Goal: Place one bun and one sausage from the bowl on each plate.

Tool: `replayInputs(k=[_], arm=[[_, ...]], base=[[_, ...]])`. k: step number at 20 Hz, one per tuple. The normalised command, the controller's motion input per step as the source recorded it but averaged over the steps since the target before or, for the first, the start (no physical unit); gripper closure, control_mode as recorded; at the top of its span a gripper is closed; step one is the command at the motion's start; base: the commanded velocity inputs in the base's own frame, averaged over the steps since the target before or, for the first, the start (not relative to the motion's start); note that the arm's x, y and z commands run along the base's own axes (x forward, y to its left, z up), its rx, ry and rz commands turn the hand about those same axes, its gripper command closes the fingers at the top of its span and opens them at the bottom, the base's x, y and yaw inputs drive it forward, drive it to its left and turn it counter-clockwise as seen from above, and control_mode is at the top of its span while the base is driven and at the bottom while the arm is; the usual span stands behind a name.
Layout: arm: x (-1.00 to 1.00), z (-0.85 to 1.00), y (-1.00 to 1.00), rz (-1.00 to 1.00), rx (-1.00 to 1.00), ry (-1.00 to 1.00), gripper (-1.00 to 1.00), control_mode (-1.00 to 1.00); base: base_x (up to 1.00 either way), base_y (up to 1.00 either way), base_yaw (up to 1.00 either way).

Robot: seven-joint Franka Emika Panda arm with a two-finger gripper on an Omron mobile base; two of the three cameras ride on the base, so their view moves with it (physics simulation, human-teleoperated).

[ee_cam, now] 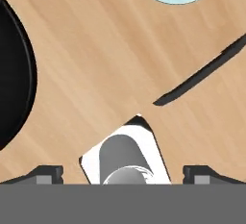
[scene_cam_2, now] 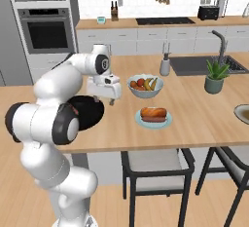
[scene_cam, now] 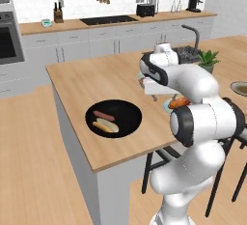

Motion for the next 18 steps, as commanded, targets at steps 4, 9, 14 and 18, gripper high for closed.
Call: replayInputs(k=[4, 9, 14, 18], arm=[[-0.84, 0.00, 1.00, 0.48, 0.00, 0.03, -1.00, -1.00], [-0.28, 0.00, 0.97, 0.38, 0.10, 0.04, -1.00, -1.00], [0.07, 0.00, 0.86, 0.30, 0.15, 0.12, -1.00, -1.00], [0.31, -0.15, 0.71, 0.24, 0.12, 0.11, -1.00, -1.00]], base=[[0.00, 0.00, 0.00], [0.00, 0.00, 0.00], [0.00, 0.00, 0.00], [0.00, 0.00, 0.00]])
